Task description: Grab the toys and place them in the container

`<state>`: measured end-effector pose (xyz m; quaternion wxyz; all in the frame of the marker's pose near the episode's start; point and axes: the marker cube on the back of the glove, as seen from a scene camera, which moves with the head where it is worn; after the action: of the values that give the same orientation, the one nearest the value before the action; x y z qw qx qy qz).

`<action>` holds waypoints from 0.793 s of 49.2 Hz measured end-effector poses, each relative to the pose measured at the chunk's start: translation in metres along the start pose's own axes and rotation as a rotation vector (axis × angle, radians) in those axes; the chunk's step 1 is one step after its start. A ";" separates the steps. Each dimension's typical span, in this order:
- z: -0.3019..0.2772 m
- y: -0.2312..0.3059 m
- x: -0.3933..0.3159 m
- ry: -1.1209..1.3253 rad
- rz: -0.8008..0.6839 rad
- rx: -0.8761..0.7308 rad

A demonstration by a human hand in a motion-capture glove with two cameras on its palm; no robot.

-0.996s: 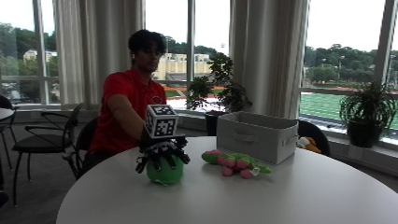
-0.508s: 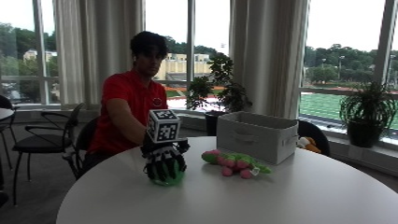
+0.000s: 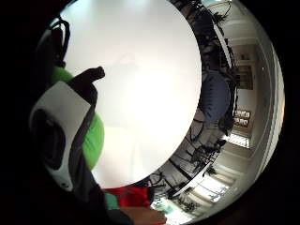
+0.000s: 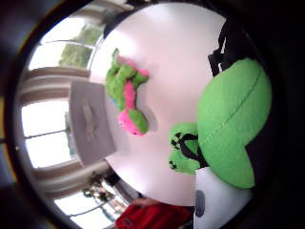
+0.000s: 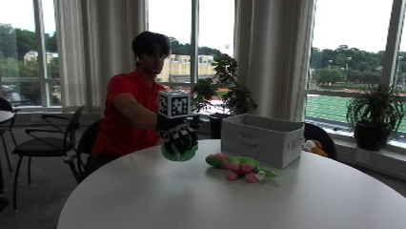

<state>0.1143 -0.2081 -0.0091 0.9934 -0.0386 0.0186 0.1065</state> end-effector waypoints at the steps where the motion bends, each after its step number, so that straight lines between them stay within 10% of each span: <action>1: -0.007 0.001 -0.005 0.004 -0.007 -0.004; 39: -0.148 0.036 -0.370 0.027 -0.445 0.143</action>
<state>-0.2586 -0.2623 -0.1429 0.9923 0.0270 0.0304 -0.1171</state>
